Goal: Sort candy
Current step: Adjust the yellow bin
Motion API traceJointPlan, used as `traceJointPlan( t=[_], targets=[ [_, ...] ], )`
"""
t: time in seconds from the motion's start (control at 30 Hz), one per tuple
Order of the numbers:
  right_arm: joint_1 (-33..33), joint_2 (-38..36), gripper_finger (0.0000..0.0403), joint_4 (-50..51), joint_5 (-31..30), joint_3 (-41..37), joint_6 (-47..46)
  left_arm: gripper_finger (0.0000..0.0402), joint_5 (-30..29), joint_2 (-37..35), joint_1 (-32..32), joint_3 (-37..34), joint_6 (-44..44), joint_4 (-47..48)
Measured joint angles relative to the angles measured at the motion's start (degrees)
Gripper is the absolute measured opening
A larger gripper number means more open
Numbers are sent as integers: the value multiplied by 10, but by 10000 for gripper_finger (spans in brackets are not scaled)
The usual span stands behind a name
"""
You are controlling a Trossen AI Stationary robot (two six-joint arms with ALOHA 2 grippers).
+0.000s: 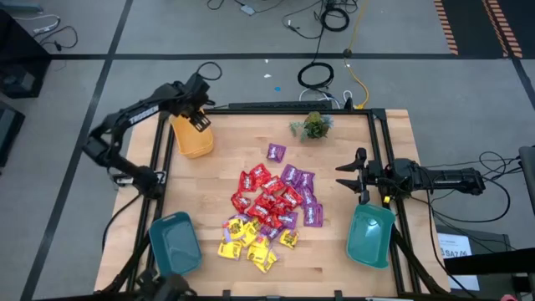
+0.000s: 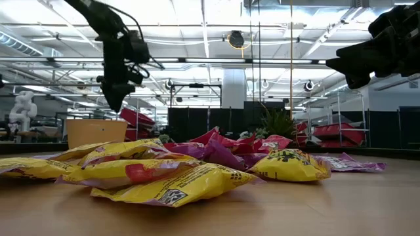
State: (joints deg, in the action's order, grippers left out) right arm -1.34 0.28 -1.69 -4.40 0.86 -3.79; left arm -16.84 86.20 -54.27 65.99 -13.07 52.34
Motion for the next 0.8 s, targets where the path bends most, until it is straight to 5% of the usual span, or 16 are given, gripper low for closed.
traceJointPlan(
  t=[0.8],
  targets=[
    [0, 0, 183, 0, 0, 0, 0, 187, -45, 182, -86, 73, -100, 3]
  ],
)
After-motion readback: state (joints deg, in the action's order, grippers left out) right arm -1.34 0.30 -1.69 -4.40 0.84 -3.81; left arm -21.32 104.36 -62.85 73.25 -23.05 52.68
